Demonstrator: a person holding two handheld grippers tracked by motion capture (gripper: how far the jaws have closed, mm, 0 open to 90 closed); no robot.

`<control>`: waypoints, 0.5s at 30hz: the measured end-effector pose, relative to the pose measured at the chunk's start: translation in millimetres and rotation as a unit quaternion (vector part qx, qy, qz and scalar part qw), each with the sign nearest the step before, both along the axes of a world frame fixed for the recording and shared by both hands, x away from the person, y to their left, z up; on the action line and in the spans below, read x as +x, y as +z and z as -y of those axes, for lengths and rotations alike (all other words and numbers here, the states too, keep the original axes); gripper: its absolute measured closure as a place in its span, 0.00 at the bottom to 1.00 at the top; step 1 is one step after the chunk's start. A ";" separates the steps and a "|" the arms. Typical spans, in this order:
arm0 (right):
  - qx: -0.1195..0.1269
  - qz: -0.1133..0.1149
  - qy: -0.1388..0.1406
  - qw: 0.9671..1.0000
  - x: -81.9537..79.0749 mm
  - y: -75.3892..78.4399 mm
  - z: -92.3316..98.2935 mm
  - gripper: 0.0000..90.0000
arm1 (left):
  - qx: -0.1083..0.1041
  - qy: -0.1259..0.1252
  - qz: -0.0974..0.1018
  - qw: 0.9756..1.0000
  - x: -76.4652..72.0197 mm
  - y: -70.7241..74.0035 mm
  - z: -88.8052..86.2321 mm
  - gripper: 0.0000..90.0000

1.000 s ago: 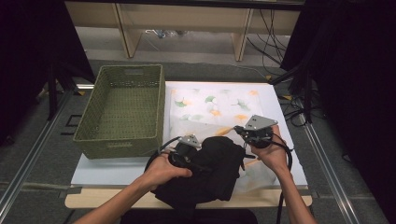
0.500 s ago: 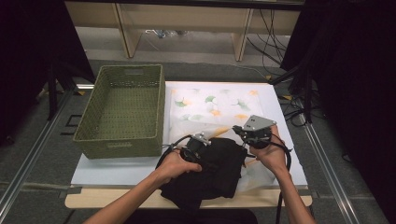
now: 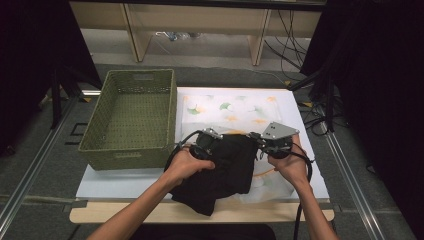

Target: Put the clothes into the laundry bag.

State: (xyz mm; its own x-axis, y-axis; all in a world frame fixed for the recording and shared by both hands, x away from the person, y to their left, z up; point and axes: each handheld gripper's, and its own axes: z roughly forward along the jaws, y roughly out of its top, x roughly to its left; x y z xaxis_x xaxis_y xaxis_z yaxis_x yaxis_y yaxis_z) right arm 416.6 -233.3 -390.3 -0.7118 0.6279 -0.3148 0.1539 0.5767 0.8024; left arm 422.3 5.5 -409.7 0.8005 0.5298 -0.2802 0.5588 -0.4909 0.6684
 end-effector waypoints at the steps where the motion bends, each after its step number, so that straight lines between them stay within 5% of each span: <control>1: 0.001 0.001 -0.001 1.000 0.0 0.6 0.4 1.00 | 0.012 -0.004 0.001 1.000 3.0 -3.5 1.2 0.73; 5: -0.006 0.002 0.004 1.000 0.4 -1.4 1.4 1.00 | 0.052 0.020 0.005 0.998 15.0 -28.8 11.7 0.69; 8: -0.008 -0.005 0.002 1.000 1.0 -4.5 2.8 1.00 | 0.038 0.048 0.008 0.998 20.7 -38.6 12.8 0.59; 12: -0.010 -0.011 -0.001 1.000 1.4 -7.4 4.1 1.00 | 0.040 0.034 0.019 0.998 9.8 -28.4 5.1 0.40; 15: -0.012 -0.007 0.004 1.000 1.7 -7.0 3.4 1.00 | 0.055 0.018 0.044 0.997 1.5 -19.5 -6.0 0.35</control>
State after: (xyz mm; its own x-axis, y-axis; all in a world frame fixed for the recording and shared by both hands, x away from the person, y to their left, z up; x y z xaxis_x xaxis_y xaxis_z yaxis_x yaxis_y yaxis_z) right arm 418.3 -236.7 -397.3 -0.7207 0.6149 -0.3201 0.1601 0.5969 0.7861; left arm 423.7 11.5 -429.2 0.8000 0.5814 -0.1484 0.5181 -0.5445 0.6596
